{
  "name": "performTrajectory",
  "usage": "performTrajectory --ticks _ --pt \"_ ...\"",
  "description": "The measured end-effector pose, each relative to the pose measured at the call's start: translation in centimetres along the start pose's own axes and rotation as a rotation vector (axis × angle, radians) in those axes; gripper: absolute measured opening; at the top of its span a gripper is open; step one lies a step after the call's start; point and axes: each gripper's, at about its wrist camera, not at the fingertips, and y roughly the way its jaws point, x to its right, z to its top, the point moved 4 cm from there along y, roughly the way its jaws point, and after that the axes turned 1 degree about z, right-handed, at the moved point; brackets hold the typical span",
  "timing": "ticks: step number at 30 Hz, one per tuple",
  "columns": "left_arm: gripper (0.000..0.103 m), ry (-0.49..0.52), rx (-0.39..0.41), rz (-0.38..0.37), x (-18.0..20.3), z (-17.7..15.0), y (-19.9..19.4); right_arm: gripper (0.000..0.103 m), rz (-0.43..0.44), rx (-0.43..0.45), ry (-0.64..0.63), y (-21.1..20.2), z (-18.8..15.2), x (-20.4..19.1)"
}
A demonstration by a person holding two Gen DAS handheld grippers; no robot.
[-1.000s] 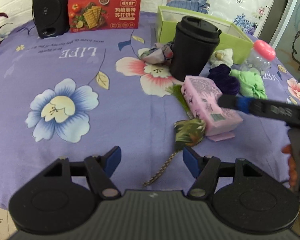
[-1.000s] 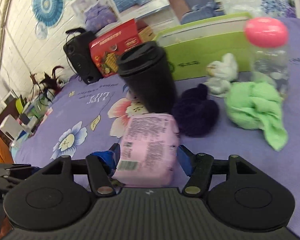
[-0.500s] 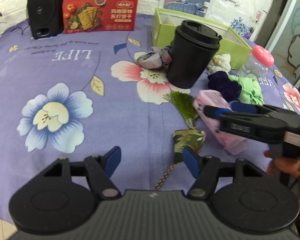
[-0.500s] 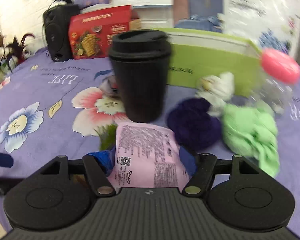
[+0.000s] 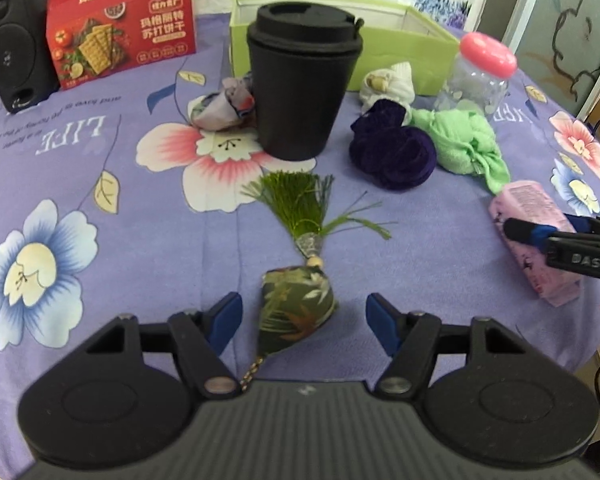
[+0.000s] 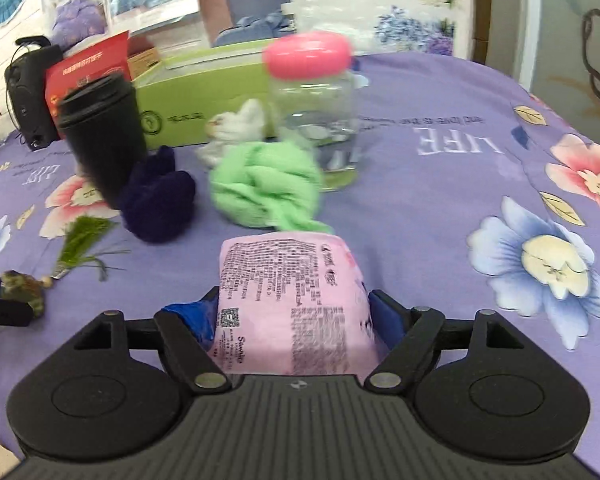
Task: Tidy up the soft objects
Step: 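Close the left tool on the tassel sachet while the right tool grips the pink wipes pack, then carry the sachet and wipes pack into the light-green box and open both tools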
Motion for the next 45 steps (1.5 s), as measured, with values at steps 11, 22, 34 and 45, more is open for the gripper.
performTrajectory --ticks 11,22,34,45 --pt "0.069 0.028 -0.018 0.038 0.2 0.6 1.9 0.07 0.005 0.016 -0.152 0.5 -0.8 -1.0" --pt "0.07 0.072 -0.012 0.051 0.7 0.2 2.1 0.075 -0.008 0.051 -0.164 0.6 -1.4 -1.3" --pt "0.093 0.11 -0.043 0.027 1.1 0.0 2.9 0.079 -0.031 0.038 -0.148 0.5 -1.5 -1.4" --pt "0.064 0.062 -0.012 0.036 0.9 0.0 2.2 0.078 -0.039 0.04 -0.147 0.1 -1.7 -1.3"
